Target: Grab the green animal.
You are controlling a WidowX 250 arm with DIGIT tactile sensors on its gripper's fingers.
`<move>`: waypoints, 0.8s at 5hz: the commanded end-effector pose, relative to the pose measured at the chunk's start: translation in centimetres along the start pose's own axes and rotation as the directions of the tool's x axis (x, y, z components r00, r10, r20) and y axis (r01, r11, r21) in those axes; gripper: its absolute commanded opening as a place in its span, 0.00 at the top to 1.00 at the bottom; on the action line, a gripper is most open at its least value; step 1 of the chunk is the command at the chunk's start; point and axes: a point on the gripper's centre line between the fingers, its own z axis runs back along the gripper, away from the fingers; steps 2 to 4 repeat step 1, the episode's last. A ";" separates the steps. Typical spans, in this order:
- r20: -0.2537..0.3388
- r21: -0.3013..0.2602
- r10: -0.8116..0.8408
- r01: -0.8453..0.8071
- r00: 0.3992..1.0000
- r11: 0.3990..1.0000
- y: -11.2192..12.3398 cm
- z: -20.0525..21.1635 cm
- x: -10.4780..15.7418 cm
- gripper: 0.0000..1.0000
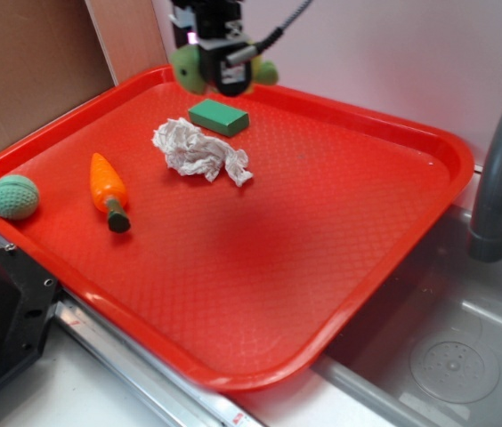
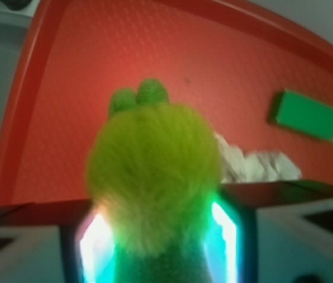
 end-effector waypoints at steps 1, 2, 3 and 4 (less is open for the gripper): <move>0.076 0.108 0.022 -0.031 0.997 0.994 -0.7 2.0 -2.6 1.00; 0.076 0.108 0.022 -0.031 0.997 0.994 -0.7 2.0 -2.6 1.00; 0.076 0.108 0.022 -0.031 0.997 0.994 -0.7 2.0 -2.6 1.00; 0.076 0.108 0.022 -0.031 0.997 0.994 -0.7 2.0 -2.6 1.00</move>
